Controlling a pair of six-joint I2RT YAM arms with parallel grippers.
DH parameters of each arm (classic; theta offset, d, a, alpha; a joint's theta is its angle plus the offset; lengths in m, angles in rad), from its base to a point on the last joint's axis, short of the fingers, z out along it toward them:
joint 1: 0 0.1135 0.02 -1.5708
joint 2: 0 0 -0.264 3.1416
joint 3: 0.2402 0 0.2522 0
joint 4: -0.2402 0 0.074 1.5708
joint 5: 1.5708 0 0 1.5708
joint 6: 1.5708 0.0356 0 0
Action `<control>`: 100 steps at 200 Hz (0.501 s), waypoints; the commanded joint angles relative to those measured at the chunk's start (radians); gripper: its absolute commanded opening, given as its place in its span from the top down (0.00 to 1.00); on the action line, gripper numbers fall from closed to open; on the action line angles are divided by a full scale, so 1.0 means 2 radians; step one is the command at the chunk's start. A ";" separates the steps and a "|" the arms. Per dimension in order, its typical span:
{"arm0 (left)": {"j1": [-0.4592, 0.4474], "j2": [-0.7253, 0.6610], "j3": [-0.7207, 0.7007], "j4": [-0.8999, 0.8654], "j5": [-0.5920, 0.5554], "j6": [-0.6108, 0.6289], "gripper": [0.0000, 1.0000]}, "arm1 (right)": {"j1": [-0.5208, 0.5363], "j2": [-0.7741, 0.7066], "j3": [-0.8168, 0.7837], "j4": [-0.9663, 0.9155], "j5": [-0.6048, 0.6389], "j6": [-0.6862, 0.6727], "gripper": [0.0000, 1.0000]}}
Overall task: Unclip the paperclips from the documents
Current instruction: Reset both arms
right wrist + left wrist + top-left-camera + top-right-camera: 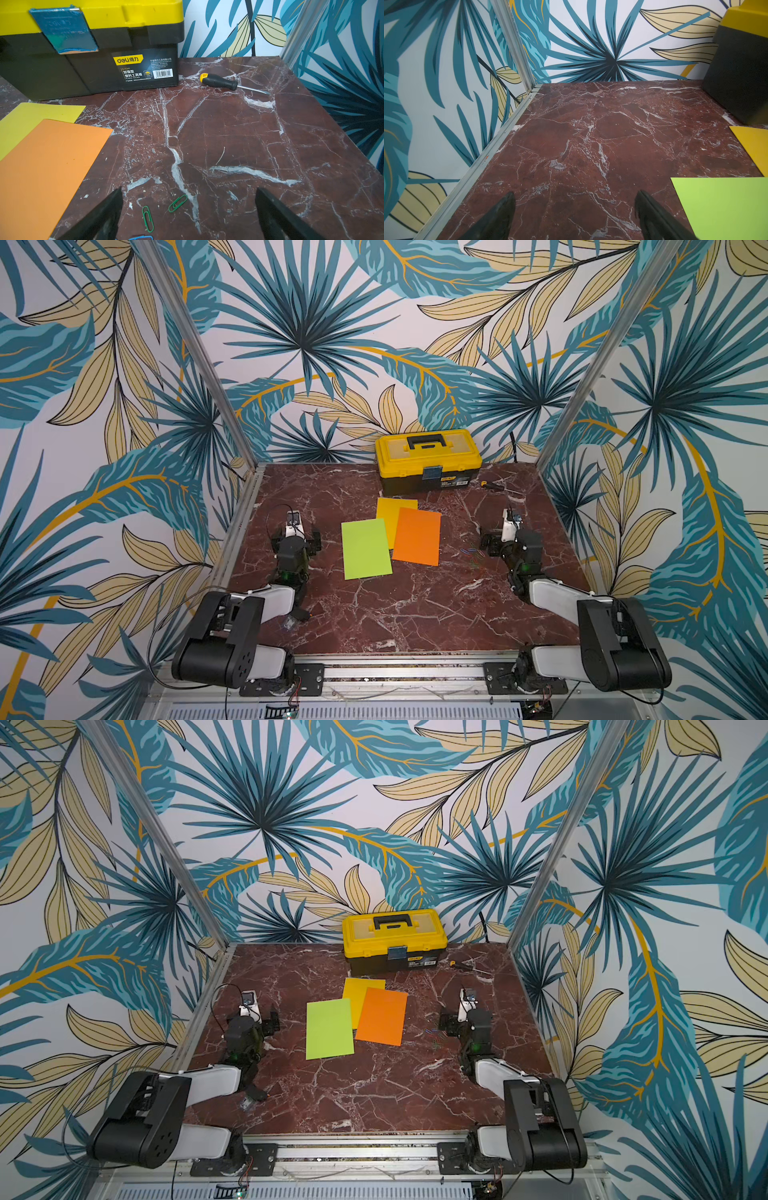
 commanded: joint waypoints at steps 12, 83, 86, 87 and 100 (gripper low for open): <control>0.006 0.023 -0.005 0.062 -0.007 0.006 0.10 | -0.002 0.025 -0.033 0.112 0.006 -0.013 0.00; 0.013 0.023 -0.008 0.066 0.000 -0.001 0.09 | -0.002 0.053 -0.032 0.139 0.067 0.005 0.01; 0.013 0.023 -0.008 0.066 0.000 -0.001 0.09 | -0.002 0.053 -0.032 0.139 0.072 0.007 0.00; 0.013 0.023 -0.008 0.066 0.000 -0.001 0.09 | -0.002 0.054 -0.032 0.139 0.074 0.008 0.01; 0.013 0.024 -0.008 0.066 0.000 -0.001 0.09 | -0.002 0.053 -0.032 0.140 0.081 0.010 0.01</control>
